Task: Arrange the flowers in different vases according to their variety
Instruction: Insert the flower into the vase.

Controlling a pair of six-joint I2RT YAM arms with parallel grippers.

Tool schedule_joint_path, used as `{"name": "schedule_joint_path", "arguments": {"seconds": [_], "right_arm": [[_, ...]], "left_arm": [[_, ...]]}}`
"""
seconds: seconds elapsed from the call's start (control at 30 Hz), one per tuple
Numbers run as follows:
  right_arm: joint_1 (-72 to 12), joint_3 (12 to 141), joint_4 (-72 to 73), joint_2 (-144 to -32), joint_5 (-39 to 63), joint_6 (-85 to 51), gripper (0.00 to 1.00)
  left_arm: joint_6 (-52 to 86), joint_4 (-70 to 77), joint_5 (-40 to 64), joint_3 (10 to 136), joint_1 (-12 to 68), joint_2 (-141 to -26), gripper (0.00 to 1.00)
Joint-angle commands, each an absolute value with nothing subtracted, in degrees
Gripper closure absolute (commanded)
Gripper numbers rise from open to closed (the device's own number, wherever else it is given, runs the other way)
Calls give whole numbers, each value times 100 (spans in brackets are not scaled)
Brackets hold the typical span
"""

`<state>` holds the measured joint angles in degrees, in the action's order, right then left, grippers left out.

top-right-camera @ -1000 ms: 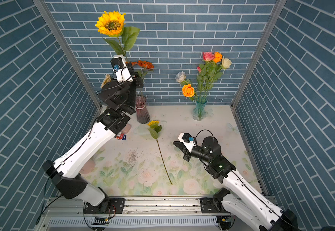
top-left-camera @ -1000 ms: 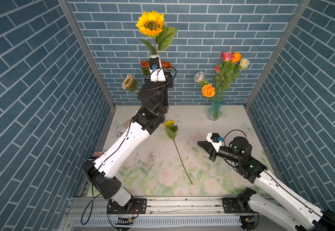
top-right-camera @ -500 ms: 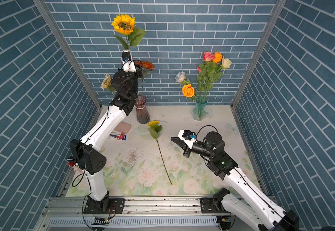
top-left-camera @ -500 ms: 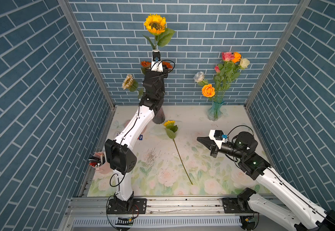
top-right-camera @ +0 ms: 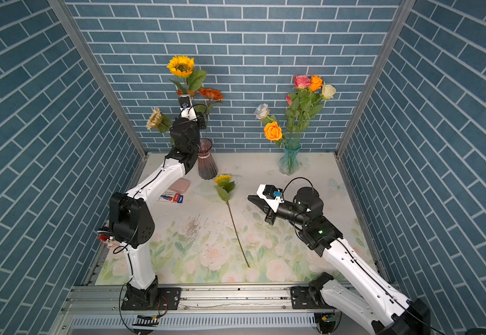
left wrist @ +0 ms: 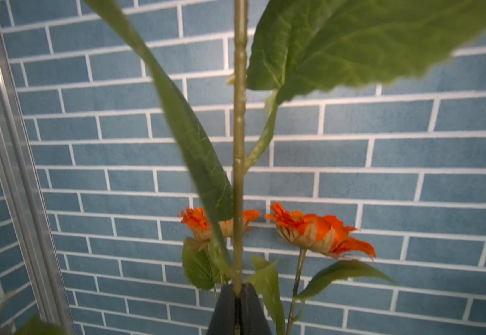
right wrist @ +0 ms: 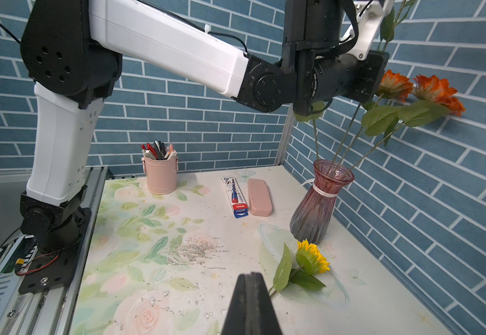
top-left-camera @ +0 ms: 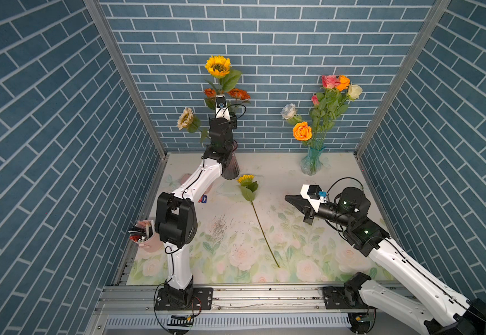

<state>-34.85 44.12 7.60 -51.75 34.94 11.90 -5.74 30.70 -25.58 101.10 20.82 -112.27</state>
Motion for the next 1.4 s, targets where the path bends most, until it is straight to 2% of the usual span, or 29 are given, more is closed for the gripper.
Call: {"name": "schedule_joint_path", "arguments": {"seconds": [0.0,0.2,0.3,0.5,0.73,0.9,1.07,1.37], "right_arm": [[-3463,4474,718,-5194,3415,1249,100],[-3458,4369,725,-5132,3357,1053,100],[-3463,4309,679,-5020,3275,980,100],[-3463,4127,645,-4783,3083,832,100],[-3461,4056,602,-4652,3050,708,100],[-3463,4033,554,-4570,3037,703,100],[-3463,4010,559,-4593,3109,677,100],[-3463,3885,683,-4630,3190,567,100]], "left_arm": [[-62,3233,-2531,9806,2073,-11188,100],[382,2685,-2522,9523,2076,-11258,100],[563,2133,-2520,9658,2091,-11276,92],[763,1631,-2452,9568,2192,-11073,68],[1085,1012,-2483,9330,2381,-10769,61],[1109,716,-2388,8824,2656,-10173,60],[1535,-51,-2175,8500,2756,-9417,44],[2265,-1602,-1342,7792,2881,-8250,35]]}}
